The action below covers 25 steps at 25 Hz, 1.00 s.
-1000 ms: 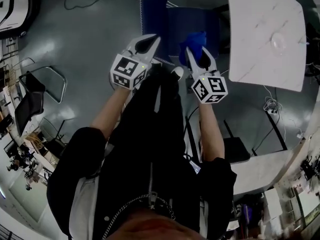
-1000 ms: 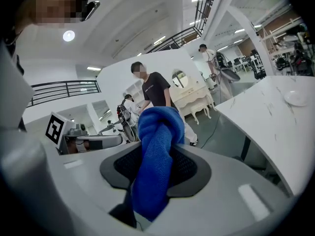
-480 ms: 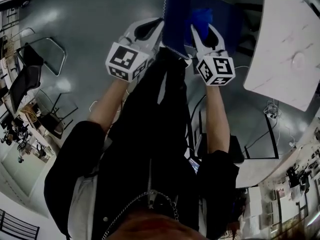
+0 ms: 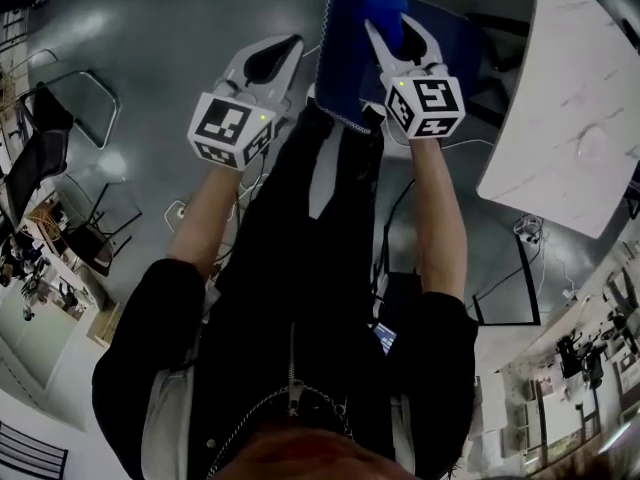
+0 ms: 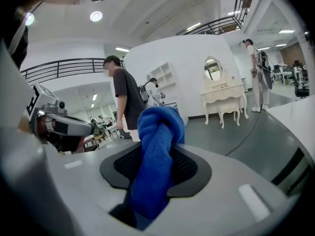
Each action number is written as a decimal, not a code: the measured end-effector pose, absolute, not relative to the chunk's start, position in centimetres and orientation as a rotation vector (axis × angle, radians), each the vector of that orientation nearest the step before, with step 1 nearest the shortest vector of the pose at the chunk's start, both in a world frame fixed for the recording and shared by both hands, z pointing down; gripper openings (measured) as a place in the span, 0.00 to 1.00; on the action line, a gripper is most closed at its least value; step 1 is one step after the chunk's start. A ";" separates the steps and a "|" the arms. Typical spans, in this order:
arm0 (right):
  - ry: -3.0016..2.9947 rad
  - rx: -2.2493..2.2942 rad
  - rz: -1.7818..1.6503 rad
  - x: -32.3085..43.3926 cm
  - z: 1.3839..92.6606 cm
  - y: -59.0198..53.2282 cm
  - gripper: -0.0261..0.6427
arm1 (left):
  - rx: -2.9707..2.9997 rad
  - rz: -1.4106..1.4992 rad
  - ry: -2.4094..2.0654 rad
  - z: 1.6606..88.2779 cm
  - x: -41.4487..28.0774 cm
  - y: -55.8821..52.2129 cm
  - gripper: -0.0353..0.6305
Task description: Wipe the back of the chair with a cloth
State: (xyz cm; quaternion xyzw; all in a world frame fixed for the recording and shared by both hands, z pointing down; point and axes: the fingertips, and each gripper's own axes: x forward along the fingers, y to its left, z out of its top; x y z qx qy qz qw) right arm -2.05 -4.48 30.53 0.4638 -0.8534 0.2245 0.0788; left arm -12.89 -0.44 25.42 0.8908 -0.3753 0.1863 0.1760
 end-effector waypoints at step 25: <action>-2.551 1.155 0.639 -4.8 38.2 -10.4 0.27 | 2.313 0.638 -1.289 33.9 -16.4 -3.5 0.07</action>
